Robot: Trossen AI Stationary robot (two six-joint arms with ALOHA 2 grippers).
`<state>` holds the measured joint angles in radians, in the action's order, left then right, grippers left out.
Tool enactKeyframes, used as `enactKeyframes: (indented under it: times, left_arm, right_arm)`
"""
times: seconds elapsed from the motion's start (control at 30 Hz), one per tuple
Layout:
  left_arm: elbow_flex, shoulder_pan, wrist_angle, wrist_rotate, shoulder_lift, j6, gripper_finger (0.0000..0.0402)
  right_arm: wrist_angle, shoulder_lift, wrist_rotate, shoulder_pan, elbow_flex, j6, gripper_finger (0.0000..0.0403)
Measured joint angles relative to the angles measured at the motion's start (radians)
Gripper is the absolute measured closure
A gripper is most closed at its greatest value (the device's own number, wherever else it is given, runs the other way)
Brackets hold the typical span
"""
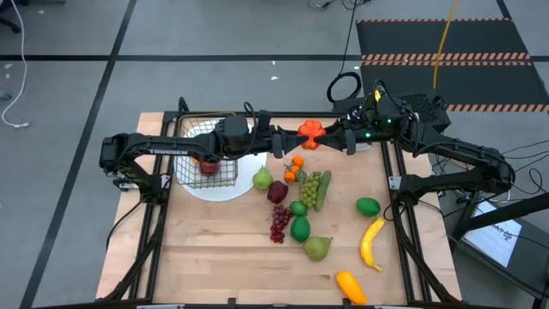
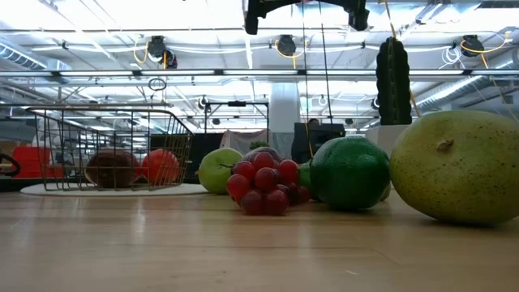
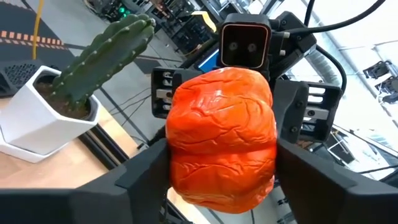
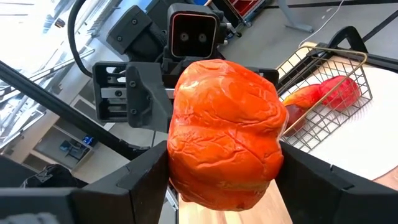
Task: Build produce basket
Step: Put the orange pumpkin into the wire basket
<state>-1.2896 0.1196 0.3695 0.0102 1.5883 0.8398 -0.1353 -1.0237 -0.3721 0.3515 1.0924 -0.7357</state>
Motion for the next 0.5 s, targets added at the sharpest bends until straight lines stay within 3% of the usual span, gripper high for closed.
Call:
enactKeyframes:
  times: [0.13, 0.37, 0.5]
  left_arm:
    - [0.000, 0.000, 0.007, -0.009, 0.000, -0.002, 0.0162]
    - [0.001, -0.002, 0.021, -0.014, 0.000, 0.000, 0.0139]
    - [0.001, -0.002, 0.023, -0.018, 0.000, 0.008, 0.0146]
  right_arm:
    - [-0.001, 0.000, 0.000, 0.000, 0.000, 0.005, 0.0149]
    - [-0.001, 0.000, 0.000, 0.000, 0.001, 0.015, 0.0149]
    - [-0.001, 0.001, -0.001, 0.000, 0.001, 0.015, 0.0149]
